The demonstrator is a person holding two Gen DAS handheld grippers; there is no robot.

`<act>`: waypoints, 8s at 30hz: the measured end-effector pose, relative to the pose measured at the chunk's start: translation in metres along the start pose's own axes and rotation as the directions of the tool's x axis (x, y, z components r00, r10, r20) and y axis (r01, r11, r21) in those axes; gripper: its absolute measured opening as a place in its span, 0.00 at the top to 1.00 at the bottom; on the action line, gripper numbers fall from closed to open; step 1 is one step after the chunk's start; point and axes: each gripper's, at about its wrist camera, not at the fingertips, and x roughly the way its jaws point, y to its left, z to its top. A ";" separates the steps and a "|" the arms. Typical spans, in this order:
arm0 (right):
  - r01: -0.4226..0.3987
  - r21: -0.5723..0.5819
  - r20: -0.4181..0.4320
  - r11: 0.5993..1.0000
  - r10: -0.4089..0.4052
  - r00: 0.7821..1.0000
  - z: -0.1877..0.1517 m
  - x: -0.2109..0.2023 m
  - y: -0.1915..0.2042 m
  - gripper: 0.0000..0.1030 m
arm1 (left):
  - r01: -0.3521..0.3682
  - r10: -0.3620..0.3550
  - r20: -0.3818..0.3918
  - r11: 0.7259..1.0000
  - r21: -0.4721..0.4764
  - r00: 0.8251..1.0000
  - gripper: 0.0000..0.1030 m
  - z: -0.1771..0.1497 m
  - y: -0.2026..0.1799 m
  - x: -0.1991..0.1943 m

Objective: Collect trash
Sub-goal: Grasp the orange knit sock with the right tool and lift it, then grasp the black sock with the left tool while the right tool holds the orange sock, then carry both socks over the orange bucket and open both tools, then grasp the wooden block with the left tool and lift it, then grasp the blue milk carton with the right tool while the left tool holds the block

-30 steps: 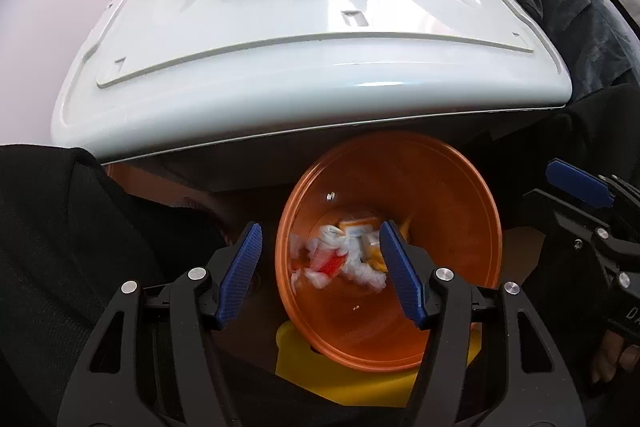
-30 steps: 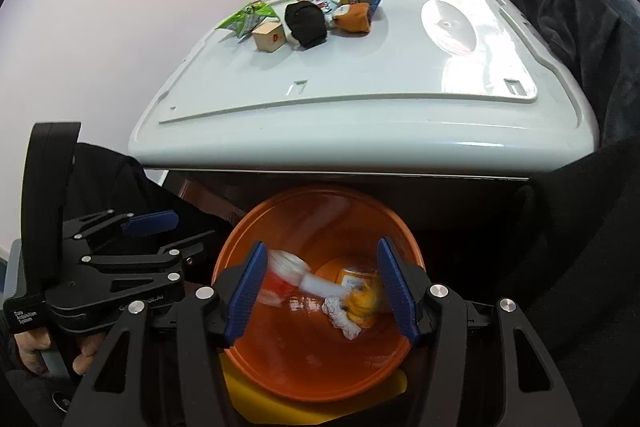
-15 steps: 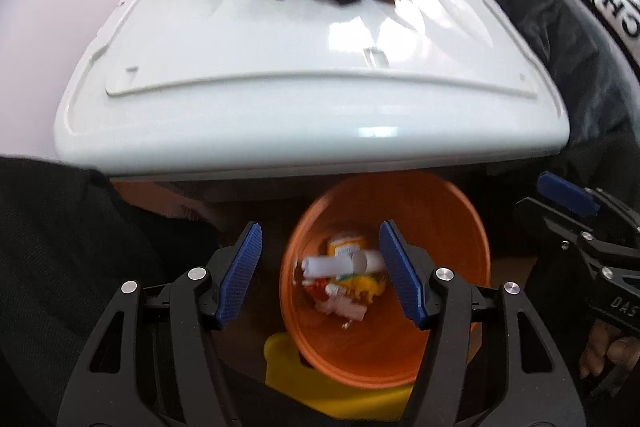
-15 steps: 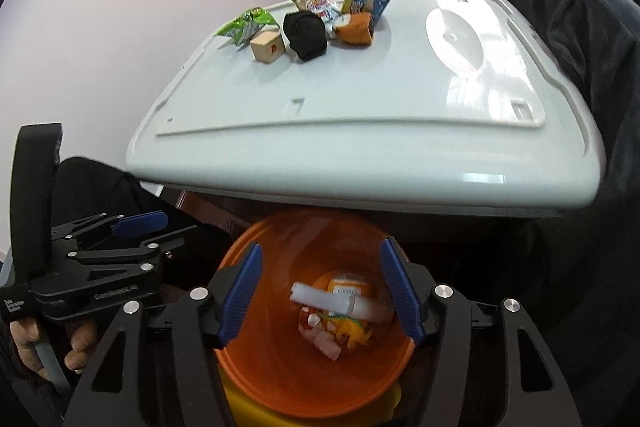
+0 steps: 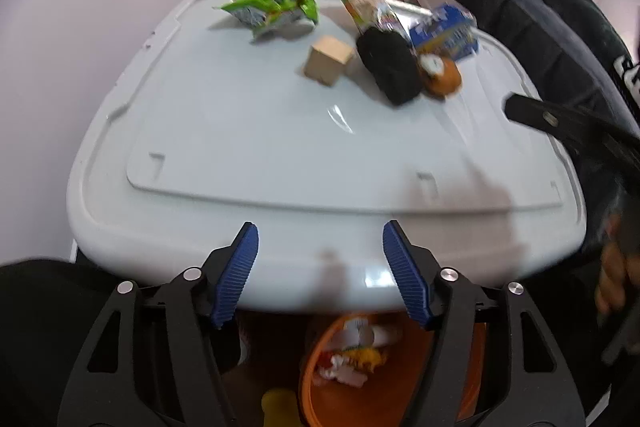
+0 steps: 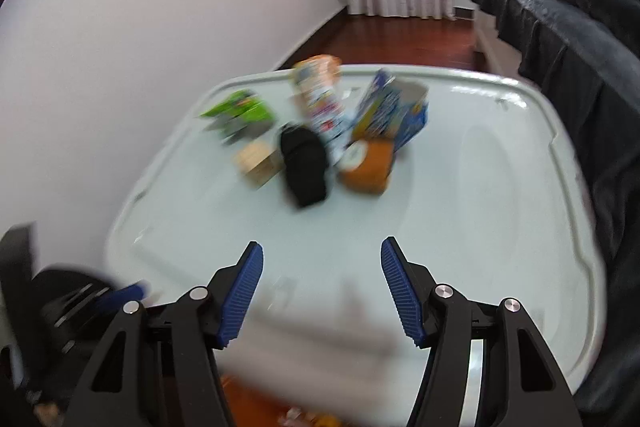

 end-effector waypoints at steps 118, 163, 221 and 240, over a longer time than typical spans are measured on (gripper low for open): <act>-0.131 -0.067 -0.188 0.989 0.116 0.975 -0.193 -0.083 0.032 0.68 | 0.094 -0.018 -0.252 0.952 0.292 0.968 0.63 -0.118 -0.051 -0.019; -0.098 0.035 -0.215 0.995 0.103 0.971 -0.190 -0.067 0.009 0.38 | 0.051 0.018 -0.310 0.976 0.214 0.951 0.39 -0.106 -0.036 -0.002; -0.062 0.119 -0.064 0.991 0.070 0.996 -0.094 -0.020 -0.046 0.13 | -0.062 0.053 0.096 0.994 0.088 0.994 0.66 0.117 -0.002 0.107; 0.021 0.150 0.073 0.989 -0.032 0.997 -0.012 -0.001 -0.041 0.11 | 0.093 -0.110 0.246 0.992 0.082 0.963 0.66 0.043 -0.004 -0.023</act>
